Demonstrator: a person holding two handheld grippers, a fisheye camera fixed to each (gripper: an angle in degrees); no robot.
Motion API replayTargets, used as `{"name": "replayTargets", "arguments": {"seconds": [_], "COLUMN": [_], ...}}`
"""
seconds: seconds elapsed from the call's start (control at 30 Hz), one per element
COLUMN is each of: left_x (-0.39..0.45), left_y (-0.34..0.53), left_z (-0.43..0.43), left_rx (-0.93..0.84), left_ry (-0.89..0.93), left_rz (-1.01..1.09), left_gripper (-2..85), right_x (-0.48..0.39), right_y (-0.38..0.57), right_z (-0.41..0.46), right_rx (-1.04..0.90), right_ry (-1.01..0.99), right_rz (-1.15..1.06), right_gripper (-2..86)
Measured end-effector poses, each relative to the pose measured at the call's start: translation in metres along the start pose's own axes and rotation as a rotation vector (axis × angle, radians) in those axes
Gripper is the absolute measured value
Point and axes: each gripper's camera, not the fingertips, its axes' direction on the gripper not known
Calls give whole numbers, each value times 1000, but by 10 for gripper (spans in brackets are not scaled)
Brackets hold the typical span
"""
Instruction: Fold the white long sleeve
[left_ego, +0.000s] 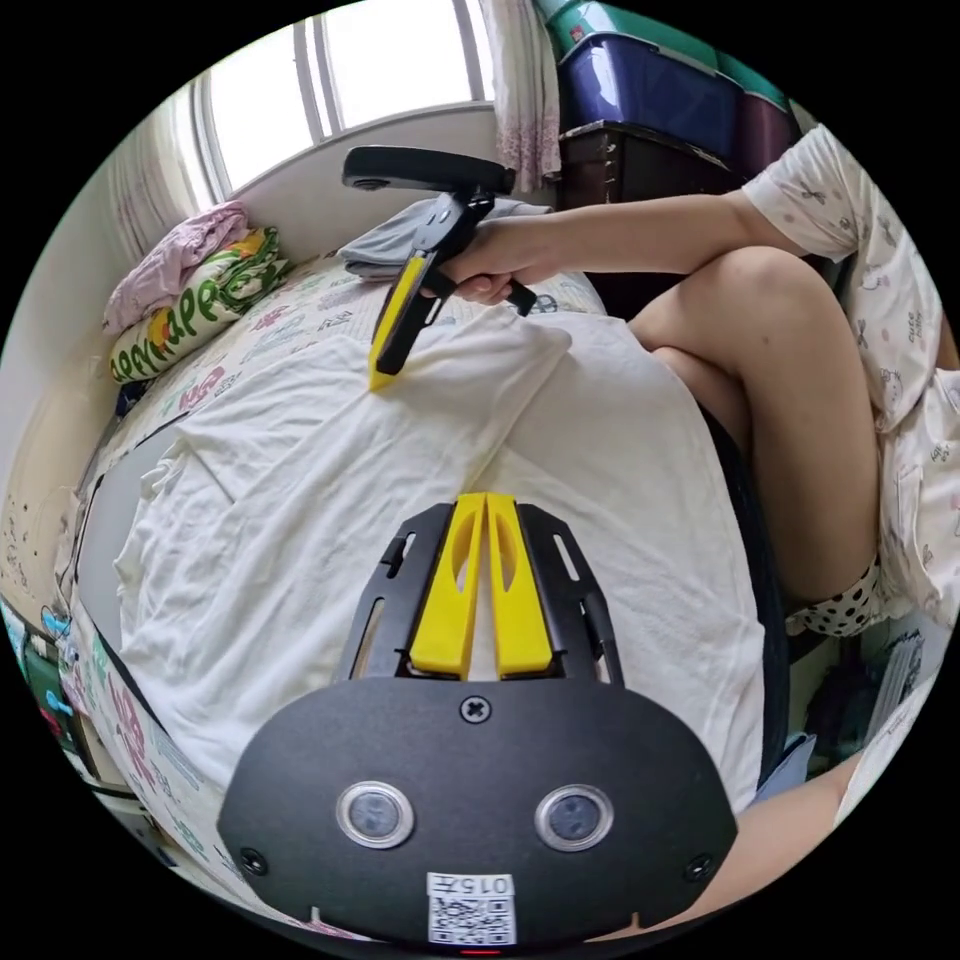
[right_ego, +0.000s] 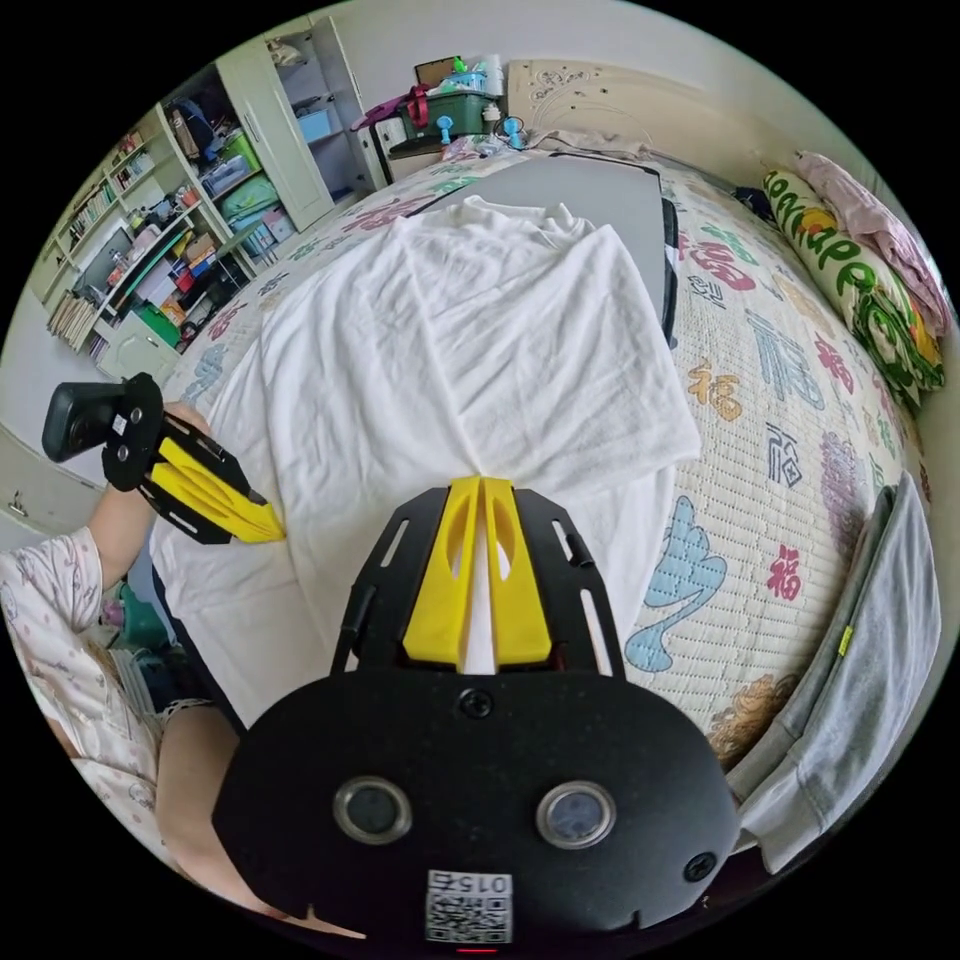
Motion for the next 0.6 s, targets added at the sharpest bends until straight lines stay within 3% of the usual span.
{"name": "replayTargets", "arguments": {"seconds": [0.1,0.23,0.53,0.6], "left_x": [-3,-34,-86,-99], "left_y": [-6,-5,-35,-55], "left_z": [-3,-47,-23,-23], "left_rx": [20,188,86,144], "left_ry": [-19,-12,-122,-95], "left_rz": [30,31,11,-27], "left_gripper": [0,15,64,66], "right_x": [-4,-12,-74,-90], "right_y": [-16,-36,-163,-195], "right_z": [12,16,27,44], "right_rx": [-1,17,55,41], "right_ry": [-25,-82,-212,-201], "right_rz": [34,73,48,65], "right_gripper": [9,42,91,92]}}
